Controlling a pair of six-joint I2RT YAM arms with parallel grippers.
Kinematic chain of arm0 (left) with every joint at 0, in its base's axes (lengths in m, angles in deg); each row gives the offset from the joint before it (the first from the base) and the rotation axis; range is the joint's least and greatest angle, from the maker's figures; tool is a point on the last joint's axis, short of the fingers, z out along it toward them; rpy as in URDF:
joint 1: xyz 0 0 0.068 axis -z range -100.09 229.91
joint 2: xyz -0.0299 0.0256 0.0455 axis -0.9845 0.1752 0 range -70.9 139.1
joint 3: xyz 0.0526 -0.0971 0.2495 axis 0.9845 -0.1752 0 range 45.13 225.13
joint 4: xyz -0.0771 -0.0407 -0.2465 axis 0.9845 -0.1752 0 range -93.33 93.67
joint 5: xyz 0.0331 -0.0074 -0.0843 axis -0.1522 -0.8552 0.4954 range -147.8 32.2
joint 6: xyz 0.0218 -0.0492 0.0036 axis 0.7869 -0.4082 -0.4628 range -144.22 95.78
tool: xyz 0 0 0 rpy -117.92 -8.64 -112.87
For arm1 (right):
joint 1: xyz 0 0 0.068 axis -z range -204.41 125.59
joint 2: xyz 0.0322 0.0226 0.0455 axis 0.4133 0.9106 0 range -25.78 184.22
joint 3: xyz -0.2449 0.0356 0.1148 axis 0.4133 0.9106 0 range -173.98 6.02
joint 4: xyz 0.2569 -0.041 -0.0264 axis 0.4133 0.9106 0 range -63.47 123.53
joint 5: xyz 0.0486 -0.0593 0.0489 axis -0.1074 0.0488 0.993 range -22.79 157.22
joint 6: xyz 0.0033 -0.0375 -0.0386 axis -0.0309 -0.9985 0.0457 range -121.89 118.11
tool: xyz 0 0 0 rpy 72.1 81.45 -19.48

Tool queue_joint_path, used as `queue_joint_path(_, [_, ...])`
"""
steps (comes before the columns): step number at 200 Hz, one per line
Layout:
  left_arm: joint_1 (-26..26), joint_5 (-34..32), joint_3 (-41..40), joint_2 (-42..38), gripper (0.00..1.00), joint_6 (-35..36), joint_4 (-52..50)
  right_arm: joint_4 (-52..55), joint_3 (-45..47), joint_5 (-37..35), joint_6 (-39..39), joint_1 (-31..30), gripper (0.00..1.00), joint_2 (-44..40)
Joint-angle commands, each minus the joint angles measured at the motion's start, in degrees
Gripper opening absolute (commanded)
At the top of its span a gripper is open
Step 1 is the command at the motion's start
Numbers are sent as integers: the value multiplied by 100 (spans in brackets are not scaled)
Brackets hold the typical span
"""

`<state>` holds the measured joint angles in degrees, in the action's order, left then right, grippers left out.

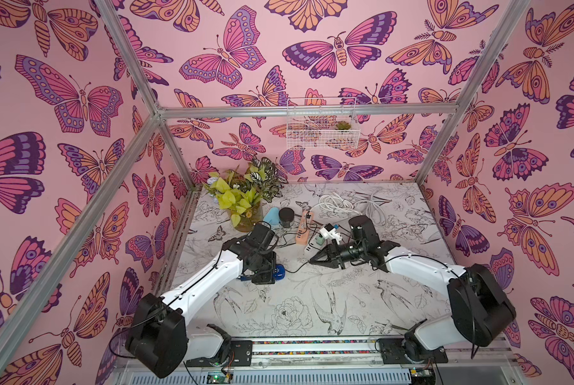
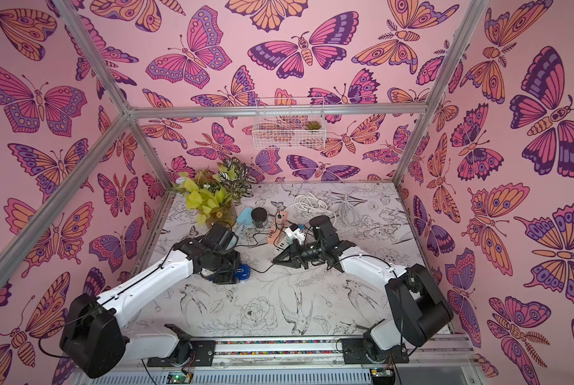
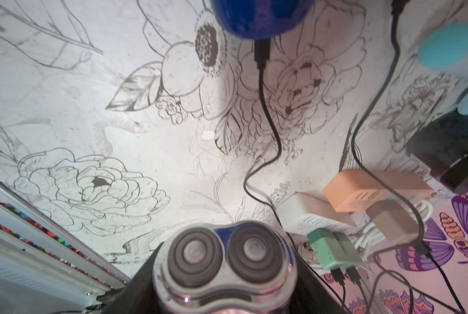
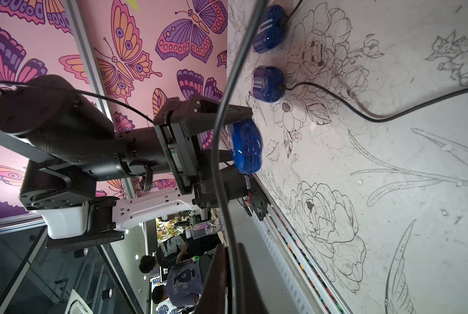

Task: Charge the electric shaver
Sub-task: Pick up the electric shaver from the center of the board, then insert the charging cable into the electric shaver.

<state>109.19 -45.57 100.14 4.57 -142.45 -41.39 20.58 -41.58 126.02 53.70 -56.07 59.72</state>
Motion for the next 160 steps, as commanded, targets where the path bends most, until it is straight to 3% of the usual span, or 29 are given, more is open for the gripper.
queue_joint_path(1, [-135, 583, 277, 119, 0, 396, -287, -195, -72, 92, -111, -93, 0, 191])
queue_joint_path(64, [-272, 1139, 940, 630, 0, 1156, -340, -629, -399, 0, 8, -428, 0, 721])
queue_joint_path(160, [-273, 1171, 959, 715, 0, 1250, -372, -836, -653, 26, 246, -596, 0, 949])
